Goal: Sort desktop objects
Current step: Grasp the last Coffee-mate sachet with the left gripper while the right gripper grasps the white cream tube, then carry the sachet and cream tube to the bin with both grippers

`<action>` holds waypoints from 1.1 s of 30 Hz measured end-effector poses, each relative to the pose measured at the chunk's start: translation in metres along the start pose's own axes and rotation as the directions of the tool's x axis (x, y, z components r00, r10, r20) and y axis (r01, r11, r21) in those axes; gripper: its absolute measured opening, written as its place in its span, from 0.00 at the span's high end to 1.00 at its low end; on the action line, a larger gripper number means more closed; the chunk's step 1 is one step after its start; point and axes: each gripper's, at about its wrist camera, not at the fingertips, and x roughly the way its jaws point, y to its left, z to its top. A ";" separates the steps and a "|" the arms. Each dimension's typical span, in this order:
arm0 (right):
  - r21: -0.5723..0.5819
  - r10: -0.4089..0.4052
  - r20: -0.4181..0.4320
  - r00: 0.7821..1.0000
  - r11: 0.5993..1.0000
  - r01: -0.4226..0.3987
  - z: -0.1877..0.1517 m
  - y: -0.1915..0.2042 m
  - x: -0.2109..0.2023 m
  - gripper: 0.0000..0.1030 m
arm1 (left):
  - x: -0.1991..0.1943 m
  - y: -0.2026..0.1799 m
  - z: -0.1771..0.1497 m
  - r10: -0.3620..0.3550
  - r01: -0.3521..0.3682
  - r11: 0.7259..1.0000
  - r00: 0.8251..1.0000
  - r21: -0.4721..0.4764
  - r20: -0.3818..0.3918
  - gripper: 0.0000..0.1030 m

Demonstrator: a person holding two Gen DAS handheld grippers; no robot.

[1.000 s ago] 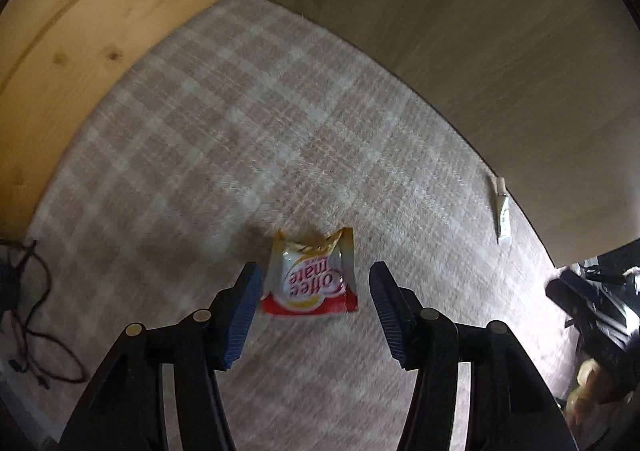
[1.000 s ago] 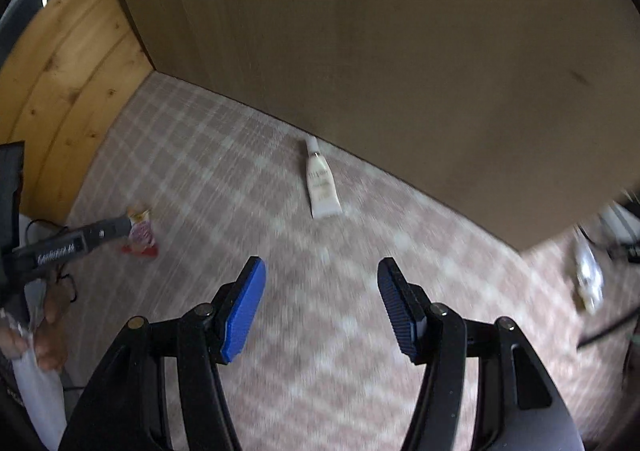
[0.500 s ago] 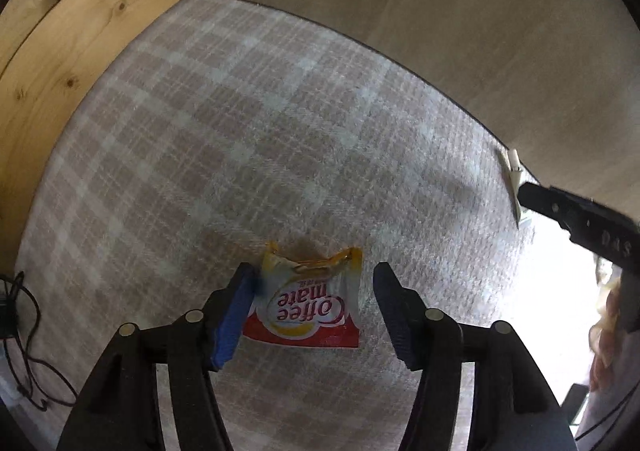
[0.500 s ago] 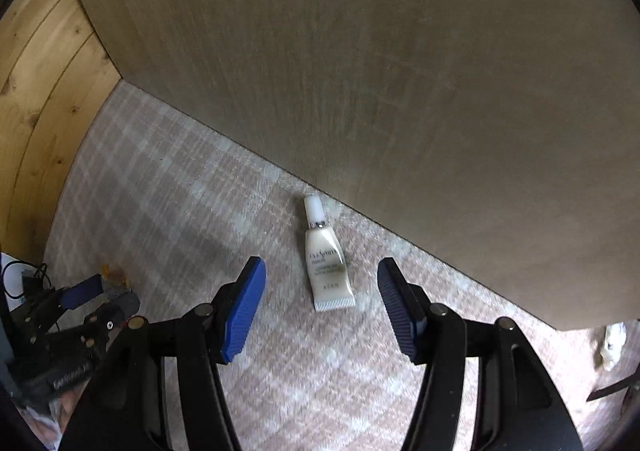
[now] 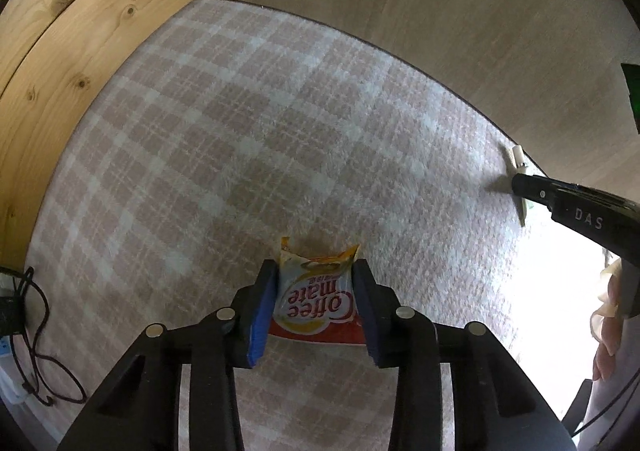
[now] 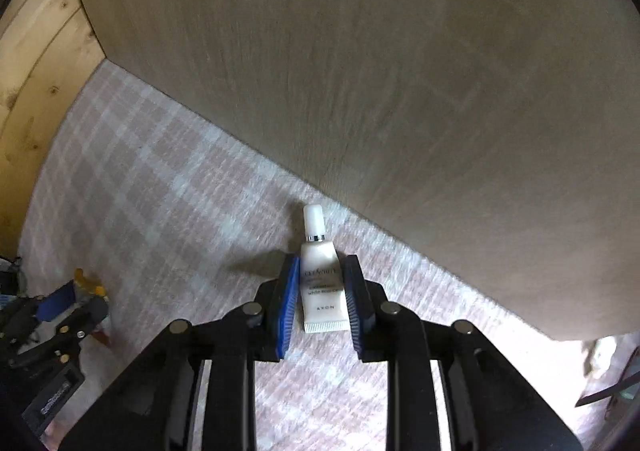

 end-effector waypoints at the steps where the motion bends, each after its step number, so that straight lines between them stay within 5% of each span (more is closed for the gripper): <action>1: 0.011 0.014 -0.002 1.000 1.000 -0.014 -0.005 -0.003 -0.002 0.78 | 0.000 -0.001 -0.004 0.000 0.000 1.000 1.000 0.001 0.000 0.66; 12: 0.099 0.109 -0.030 0.994 0.990 -0.105 -0.099 -0.026 -0.034 0.79 | -0.008 -0.004 -0.063 -0.067 0.067 0.998 0.997 0.000 -0.039 0.67; 20: 0.173 0.126 0.031 0.992 0.976 -0.129 -0.172 -0.050 -0.088 0.78 | -0.039 -0.016 -0.110 -0.091 0.091 0.996 0.996 0.023 -0.018 0.67; 27: 0.227 0.126 0.113 0.985 0.962 -0.149 -0.235 -0.061 -0.147 0.78 | -0.079 -0.066 -0.144 -0.136 0.132 0.984 0.990 0.123 0.024 0.67; 30: 0.271 0.116 0.148 0.982 0.950 -0.153 -0.225 -0.075 -0.158 0.78 | -0.094 -0.096 -0.158 -0.167 0.158 0.971 0.985 0.176 0.032 0.67; 33: 0.324 0.101 0.175 0.979 0.933 -0.155 -0.260 -0.087 -0.172 0.78 | -0.113 -0.153 -0.187 -0.201 0.187 0.952 0.979 0.243 0.033 0.67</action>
